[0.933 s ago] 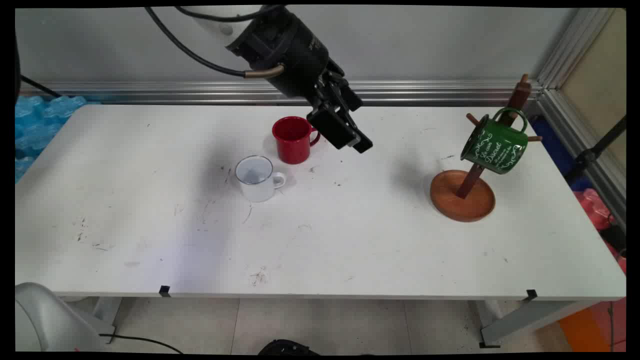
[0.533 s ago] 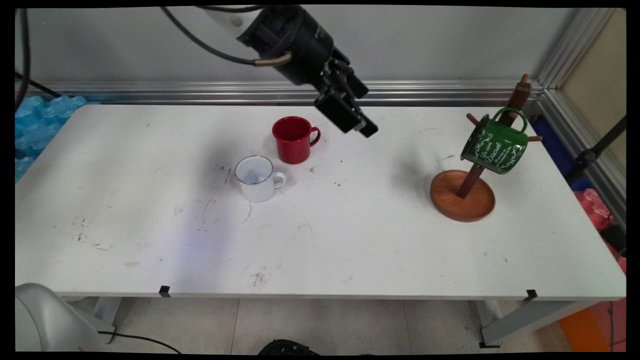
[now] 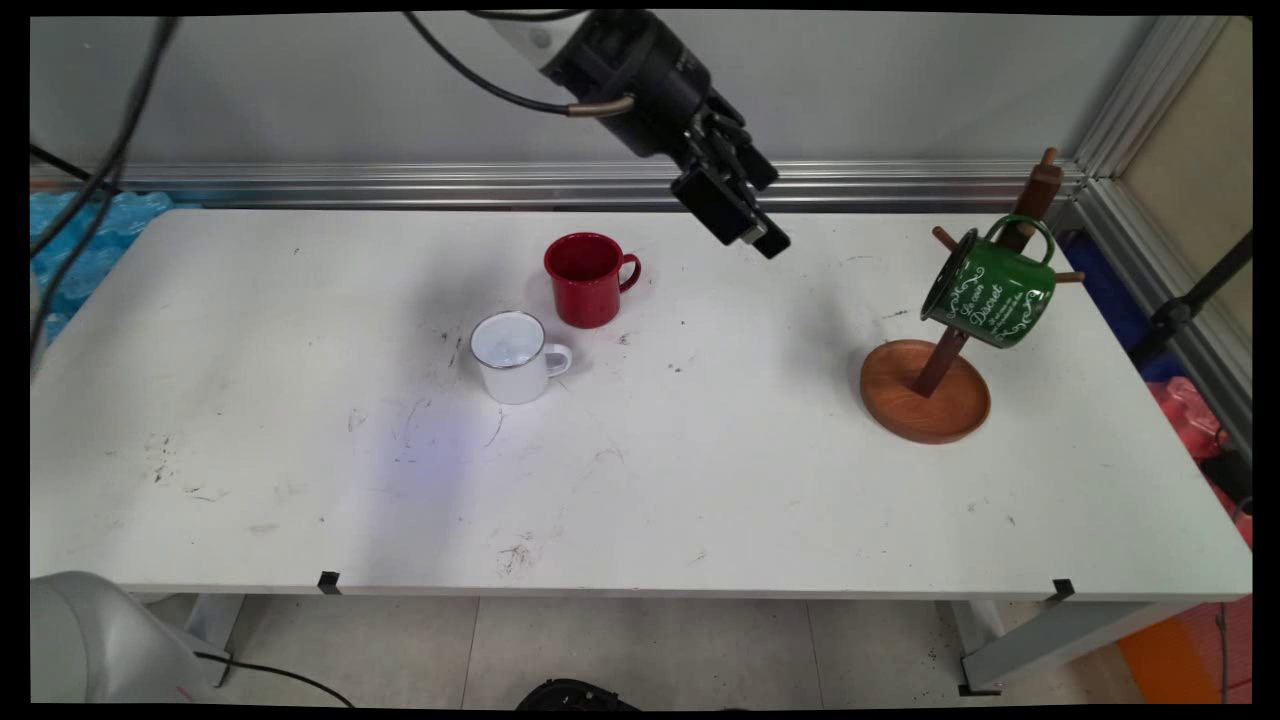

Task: Pick up the green mug from the rack

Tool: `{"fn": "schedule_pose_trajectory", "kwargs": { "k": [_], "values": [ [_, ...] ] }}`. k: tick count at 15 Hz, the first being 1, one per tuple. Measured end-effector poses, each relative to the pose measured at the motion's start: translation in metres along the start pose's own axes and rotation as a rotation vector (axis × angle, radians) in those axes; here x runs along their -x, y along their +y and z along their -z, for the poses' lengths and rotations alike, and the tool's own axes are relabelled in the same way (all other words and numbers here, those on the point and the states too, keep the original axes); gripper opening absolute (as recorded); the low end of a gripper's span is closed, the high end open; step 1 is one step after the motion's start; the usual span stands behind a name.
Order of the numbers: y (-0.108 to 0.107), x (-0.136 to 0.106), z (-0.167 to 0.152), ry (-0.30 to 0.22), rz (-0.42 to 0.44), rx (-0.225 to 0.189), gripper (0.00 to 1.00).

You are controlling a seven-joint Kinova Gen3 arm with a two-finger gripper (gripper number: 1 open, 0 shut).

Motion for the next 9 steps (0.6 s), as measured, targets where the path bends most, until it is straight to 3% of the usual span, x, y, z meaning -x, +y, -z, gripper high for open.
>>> {"fn": "schedule_pose_trajectory", "kwargs": {
  "k": [9],
  "values": [
    [-0.036, -0.003, -0.049, 0.042, -0.009, 0.123, 1.00]
  ]
}}
